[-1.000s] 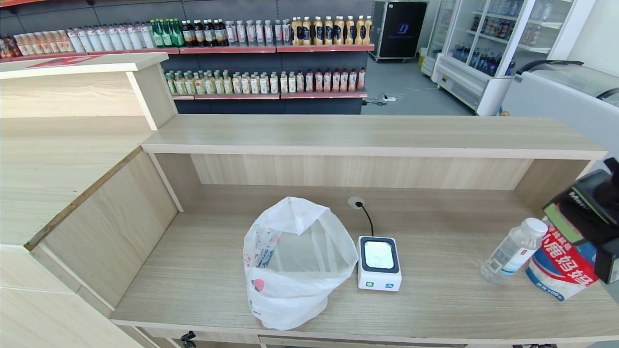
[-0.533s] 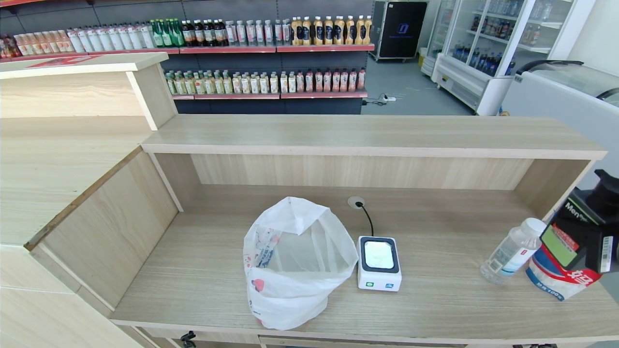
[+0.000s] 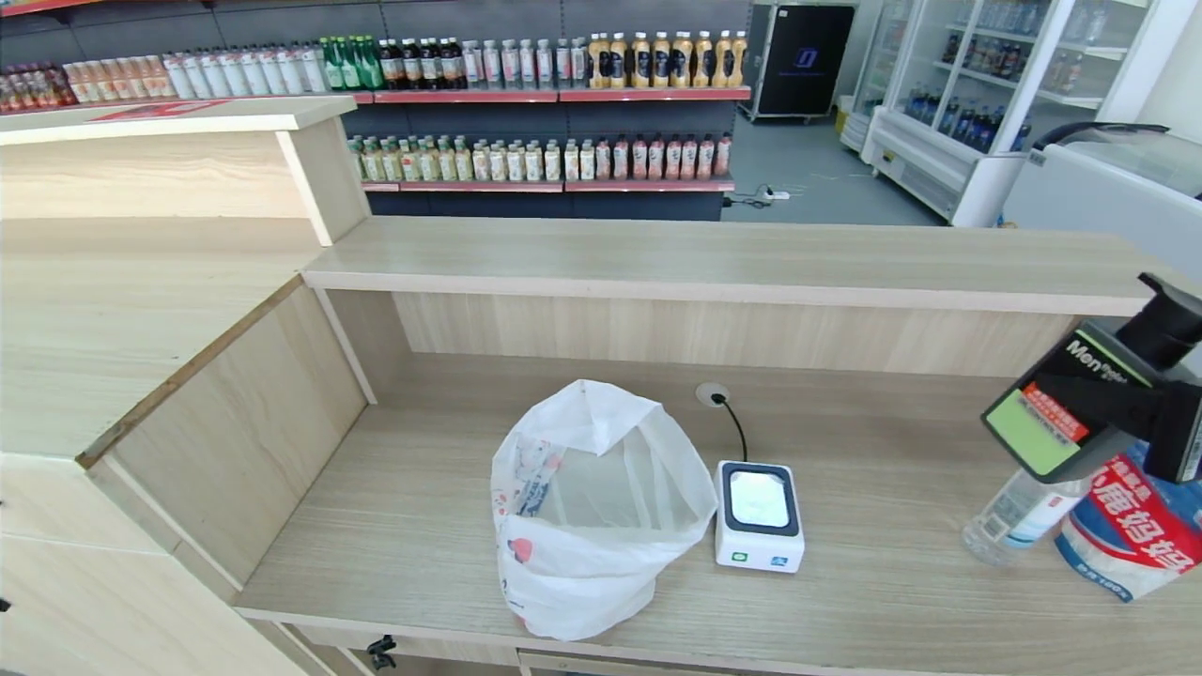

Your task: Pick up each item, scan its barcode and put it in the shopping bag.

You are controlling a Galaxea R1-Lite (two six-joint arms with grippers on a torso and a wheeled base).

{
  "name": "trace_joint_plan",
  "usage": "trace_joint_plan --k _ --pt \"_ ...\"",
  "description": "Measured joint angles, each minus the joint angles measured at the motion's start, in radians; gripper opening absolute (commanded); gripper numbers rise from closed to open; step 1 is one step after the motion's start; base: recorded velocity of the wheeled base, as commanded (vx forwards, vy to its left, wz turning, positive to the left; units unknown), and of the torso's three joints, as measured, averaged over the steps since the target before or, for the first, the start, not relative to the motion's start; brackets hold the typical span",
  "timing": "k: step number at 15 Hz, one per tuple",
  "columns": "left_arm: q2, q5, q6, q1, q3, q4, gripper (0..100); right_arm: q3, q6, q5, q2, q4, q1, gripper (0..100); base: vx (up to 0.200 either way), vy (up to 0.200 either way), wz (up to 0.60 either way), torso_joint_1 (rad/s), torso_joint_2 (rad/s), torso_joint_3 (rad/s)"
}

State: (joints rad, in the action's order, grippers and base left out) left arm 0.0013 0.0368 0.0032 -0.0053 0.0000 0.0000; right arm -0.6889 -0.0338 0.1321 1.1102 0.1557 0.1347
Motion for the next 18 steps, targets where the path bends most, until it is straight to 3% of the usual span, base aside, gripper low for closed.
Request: trace_joint_plan --k 3,6,11,16,18 --pt "0.000 0.000 0.000 -0.001 0.000 0.000 100 -0.007 -0.074 0.110 0.017 -0.046 0.005 0 0.000 0.000 0.60 -0.142 0.37 0.214" --pt "0.000 0.000 0.000 -0.001 0.000 0.000 100 -0.015 -0.120 0.230 0.068 -0.038 -0.016 0 0.000 0.000 0.00 -0.098 0.25 0.149" --pt "0.000 0.000 0.000 -0.001 0.000 0.000 100 -0.010 -0.121 0.626 0.176 0.036 -0.207 0 0.000 0.000 0.00 0.000 0.00 0.000" --pt "0.000 0.000 0.000 0.000 0.000 0.000 100 -0.010 -0.099 0.657 0.346 0.159 -0.348 0 0.000 0.000 0.00 0.000 0.00 0.000" --pt "0.000 0.000 0.000 0.000 0.000 0.000 100 -0.008 -0.092 0.761 0.401 0.166 -0.383 0 0.000 0.000 0.00 0.000 0.00 0.000"
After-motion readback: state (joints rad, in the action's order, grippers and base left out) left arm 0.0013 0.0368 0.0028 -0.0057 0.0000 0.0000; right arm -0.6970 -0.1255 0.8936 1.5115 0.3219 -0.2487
